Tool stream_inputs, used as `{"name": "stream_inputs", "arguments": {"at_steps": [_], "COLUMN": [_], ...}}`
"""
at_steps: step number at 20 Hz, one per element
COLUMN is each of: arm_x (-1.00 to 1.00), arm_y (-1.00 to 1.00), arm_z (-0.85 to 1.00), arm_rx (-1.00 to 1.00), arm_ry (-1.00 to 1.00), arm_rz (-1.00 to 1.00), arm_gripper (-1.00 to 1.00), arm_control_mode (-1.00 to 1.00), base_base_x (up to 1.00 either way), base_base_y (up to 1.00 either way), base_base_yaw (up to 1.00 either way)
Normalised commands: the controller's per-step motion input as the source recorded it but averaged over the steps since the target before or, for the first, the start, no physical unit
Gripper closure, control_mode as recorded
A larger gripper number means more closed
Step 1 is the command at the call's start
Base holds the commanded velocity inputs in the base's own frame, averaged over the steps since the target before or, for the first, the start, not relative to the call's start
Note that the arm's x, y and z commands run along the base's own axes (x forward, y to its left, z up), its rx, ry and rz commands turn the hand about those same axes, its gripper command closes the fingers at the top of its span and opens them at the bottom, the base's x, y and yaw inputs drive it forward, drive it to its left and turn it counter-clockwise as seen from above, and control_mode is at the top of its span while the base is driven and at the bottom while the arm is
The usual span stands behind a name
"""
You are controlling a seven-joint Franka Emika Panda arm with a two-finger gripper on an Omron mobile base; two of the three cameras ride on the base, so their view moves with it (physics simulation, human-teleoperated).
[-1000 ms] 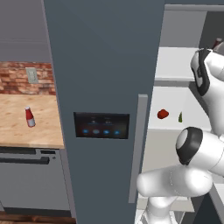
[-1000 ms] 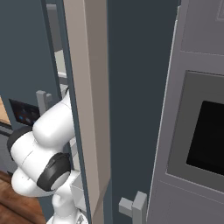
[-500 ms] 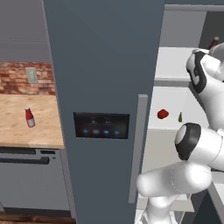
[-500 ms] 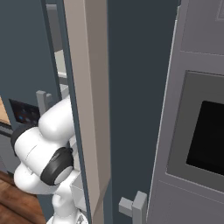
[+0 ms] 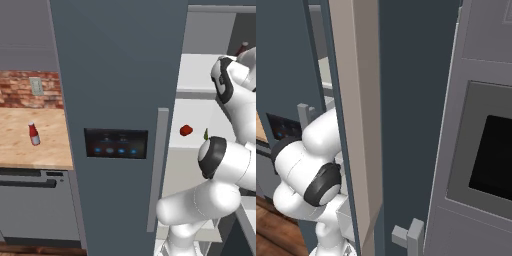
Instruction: Place the ketchup and ketchup from the counter to the top shelf of the fridge. If the existing items in the fridge are on the top shelf, move them to other shelves.
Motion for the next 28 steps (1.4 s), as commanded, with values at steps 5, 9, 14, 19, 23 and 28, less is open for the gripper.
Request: {"name": "stream_inputs", "arguments": {"at_steps": [5,9,14,19,23,28], "arm_x": [0.13,0.00,-0.02,-0.02,0.00,-0.08], "arm_y": [0.06,0.05,0.01,0.00,0.00,0.00], "arm_z": [-0.26,-0.24,-0.01,-0.01,0.00,0.00], "arm_rx": [-0.05,-0.08,0.00,0.00,0.00,0.00], "arm_ry": [0.00,0.00,0.01,0.01,0.00,0.00], "arm_rz": [0.00,0.00,0.00,0.00,0.00,0.00], "arm_gripper": [1.00,1.00,1.00,-1.00,-1.00,-1.00], "arm_control_mode": [-1.00,-1.00,-1.00,-1.00,-1.00,-1.00], "base_base_x": [0.00,0.00,0.00,0.00,0.00,0.00], "base_base_y": [0.00,0.00,0.00,0.00,0.00,0.00], "base_base_yaw": [0.00,0.00,0.00,0.00,0.00,0.00]}}
